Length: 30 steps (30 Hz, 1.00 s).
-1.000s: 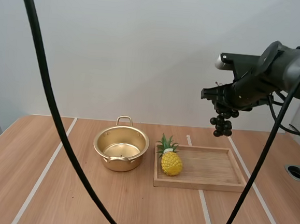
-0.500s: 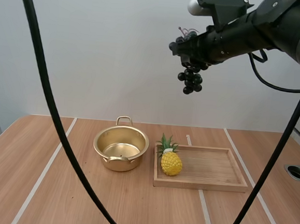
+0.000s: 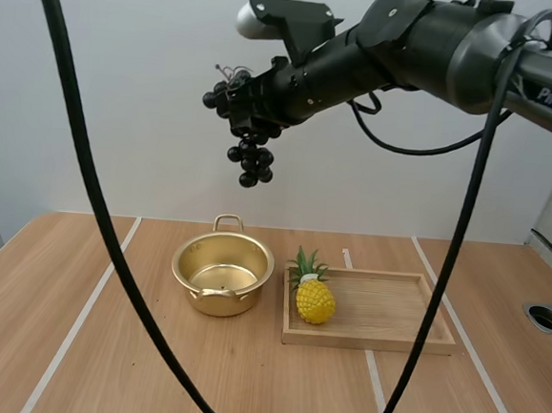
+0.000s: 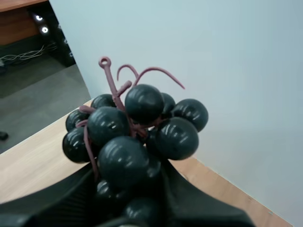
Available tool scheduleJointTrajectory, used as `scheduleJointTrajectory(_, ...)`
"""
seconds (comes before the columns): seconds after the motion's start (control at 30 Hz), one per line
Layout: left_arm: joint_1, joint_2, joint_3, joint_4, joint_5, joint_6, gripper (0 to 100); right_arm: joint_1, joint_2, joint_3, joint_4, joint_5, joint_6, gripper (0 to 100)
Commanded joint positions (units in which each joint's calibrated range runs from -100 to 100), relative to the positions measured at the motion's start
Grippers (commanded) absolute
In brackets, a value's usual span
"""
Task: Open the pot, put the grape inside, and close it
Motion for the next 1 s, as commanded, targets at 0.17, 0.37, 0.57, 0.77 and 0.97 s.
scheduleJointTrajectory(0.17, -0.12, -0.45, -0.33, 0.13, -2.62, -0.13, 0, 2.79, 8.83, -0.62, -0.17, -3.6, -0.7, 0)
scheduleJointTrajectory(0.37, -0.12, -0.45, -0.33, 0.13, -2.62, -0.13, 0, 2.79, 15.99, -0.62, -2.33, -3.25, -0.78, 0)
scheduleJointTrajectory(0.57, -0.12, -0.45, -0.33, 0.13, -2.62, -0.13, 0, 2.79, 20.95, 0.59, -4.1, -1.91, -0.78, 0)
scheduleJointTrajectory(0.77, -0.12, -0.45, -0.33, 0.13, -2.62, -0.13, 0, 2.79, 23.65, 5.88, -4.37, -9.04, -1.93, 0)
scheduleJointTrajectory(0.97, -0.12, -0.45, -0.33, 0.13, -2.62, -0.13, 0, 2.79, 26.61, 9.22, -4.25, -13.18, -3.09, 0)
